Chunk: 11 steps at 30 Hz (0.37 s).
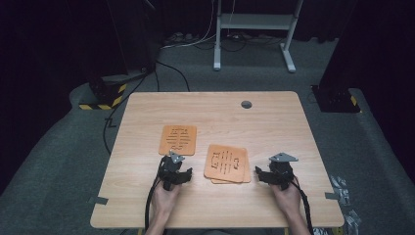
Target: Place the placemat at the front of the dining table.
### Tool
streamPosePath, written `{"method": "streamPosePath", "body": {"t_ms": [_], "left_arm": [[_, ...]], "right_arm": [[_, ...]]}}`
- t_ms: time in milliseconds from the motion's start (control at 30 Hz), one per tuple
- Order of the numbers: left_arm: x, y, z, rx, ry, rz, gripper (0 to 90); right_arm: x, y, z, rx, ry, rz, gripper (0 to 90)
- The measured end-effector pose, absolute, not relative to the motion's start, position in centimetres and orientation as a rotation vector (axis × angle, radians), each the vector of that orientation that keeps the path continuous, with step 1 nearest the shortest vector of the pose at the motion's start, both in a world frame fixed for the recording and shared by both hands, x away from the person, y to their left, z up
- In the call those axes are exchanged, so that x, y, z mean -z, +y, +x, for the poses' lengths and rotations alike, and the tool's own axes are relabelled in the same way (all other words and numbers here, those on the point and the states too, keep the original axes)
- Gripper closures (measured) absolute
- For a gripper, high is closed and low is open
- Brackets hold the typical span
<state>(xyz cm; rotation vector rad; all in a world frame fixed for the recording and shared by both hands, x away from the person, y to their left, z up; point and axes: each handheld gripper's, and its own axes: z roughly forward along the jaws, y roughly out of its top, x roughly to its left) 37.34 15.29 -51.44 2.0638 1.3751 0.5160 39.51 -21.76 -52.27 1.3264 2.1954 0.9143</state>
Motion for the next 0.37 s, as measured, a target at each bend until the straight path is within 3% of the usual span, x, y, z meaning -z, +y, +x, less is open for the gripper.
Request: {"method": "streamPosePath", "body": {"t_ms": [367], "left_arm": [[52.43,15.30,36.52,-0.569,1.327,1.983,32.9]], "right_arm": [[52.27,-21.76,39.50,-0.914,2.196,1.326,25.5]]}}
